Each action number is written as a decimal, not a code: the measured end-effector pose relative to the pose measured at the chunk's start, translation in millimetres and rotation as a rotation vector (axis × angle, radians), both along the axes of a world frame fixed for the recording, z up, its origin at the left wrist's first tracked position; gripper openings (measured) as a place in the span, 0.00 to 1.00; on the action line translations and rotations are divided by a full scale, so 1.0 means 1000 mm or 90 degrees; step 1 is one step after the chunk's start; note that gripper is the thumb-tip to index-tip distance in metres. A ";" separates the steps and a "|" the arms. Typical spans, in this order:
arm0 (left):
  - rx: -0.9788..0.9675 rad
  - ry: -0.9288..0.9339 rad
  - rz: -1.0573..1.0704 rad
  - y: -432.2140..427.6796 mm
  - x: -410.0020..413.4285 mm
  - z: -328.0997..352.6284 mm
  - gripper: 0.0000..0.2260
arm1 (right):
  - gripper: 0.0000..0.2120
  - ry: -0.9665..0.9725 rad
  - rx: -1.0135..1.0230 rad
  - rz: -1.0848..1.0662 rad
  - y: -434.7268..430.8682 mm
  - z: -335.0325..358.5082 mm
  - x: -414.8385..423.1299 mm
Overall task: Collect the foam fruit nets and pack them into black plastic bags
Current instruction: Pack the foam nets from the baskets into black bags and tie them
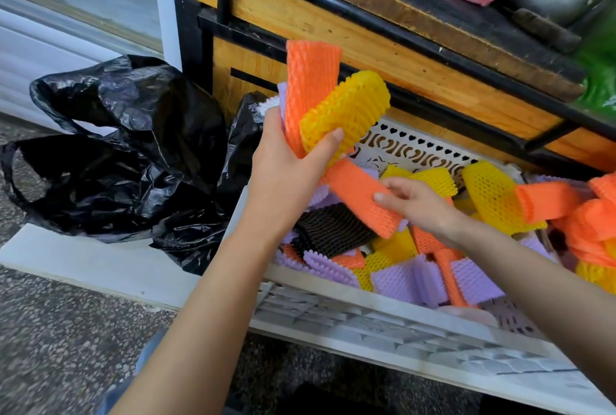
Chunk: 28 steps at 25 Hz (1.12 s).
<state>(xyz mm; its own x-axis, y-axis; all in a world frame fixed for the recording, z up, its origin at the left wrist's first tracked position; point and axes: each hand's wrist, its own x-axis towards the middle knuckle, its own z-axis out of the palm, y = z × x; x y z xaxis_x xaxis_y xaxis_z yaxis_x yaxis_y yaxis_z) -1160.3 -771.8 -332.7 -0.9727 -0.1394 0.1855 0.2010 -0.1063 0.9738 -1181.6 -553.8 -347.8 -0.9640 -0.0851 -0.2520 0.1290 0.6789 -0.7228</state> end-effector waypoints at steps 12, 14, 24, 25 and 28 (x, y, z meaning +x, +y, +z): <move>-0.063 0.018 0.005 0.003 0.003 -0.004 0.14 | 0.39 -0.122 0.373 0.316 -0.019 -0.055 -0.026; -0.078 0.011 0.004 0.004 0.003 -0.005 0.13 | 0.38 -0.127 0.433 0.322 -0.013 -0.052 -0.023; -0.130 0.005 -0.041 0.007 0.028 -0.003 0.14 | 0.26 0.177 0.426 0.178 0.013 0.005 0.035; -0.143 0.016 -0.049 0.009 0.033 -0.004 0.14 | 0.22 0.203 0.381 0.141 0.018 0.015 0.043; -0.156 0.045 -0.060 0.011 0.041 -0.005 0.13 | 0.17 0.270 0.297 0.031 0.037 0.041 0.067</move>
